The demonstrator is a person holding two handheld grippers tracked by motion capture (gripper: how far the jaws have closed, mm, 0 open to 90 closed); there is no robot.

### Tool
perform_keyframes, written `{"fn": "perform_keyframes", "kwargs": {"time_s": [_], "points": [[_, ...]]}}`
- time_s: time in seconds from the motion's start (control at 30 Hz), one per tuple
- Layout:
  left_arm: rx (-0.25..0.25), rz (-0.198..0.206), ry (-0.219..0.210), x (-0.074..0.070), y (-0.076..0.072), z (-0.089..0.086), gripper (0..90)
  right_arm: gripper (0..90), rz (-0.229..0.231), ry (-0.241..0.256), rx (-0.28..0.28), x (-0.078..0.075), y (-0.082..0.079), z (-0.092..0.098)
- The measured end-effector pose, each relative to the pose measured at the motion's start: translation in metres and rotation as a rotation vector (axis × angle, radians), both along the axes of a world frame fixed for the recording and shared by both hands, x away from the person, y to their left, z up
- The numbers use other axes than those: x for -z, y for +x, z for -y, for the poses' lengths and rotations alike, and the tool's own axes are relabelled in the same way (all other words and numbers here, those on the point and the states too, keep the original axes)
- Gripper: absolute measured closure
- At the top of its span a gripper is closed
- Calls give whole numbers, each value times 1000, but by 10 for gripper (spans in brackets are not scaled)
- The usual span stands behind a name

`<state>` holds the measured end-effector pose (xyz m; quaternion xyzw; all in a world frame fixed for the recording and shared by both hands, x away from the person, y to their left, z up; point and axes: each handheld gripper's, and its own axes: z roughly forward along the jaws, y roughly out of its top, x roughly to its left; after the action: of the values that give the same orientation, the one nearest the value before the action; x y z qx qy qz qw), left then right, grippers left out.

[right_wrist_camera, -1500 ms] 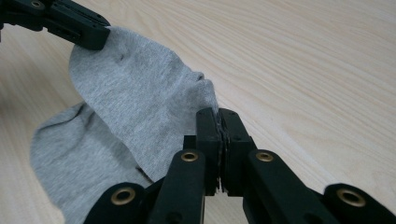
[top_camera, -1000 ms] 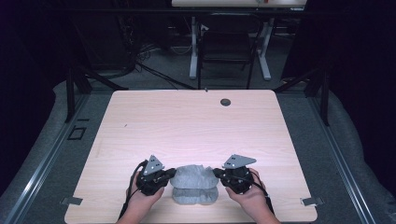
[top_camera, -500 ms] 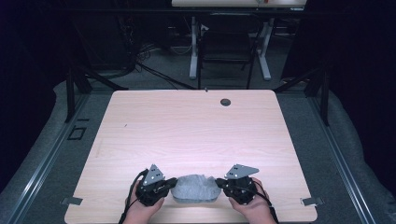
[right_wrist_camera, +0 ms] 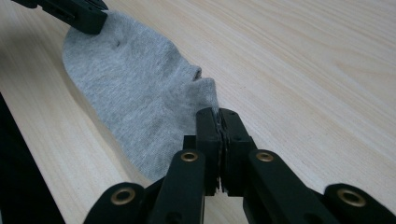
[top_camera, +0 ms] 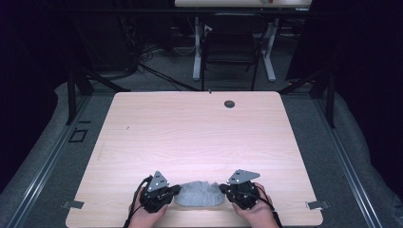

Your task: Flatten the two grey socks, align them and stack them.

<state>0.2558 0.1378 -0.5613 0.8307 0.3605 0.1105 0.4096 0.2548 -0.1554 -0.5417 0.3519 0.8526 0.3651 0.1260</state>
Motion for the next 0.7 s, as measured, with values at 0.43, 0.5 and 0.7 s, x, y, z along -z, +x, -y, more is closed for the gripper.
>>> {"fn": "perform_keyframes", "kwargs": {"time_s": [0.43, 0.5, 0.7], "points": [[0, -5, 22, 9, 1, -1, 867, 859, -15, -21, 8, 12, 4, -2], [-2, 1, 9, 7, 0, -1, 859, 825, -8, -10, 11, 12, 4, 0], [-3, 50, -5, -6, -4, -2, 848, 823, 48, 40, 31, 3, -1, 4]]}}
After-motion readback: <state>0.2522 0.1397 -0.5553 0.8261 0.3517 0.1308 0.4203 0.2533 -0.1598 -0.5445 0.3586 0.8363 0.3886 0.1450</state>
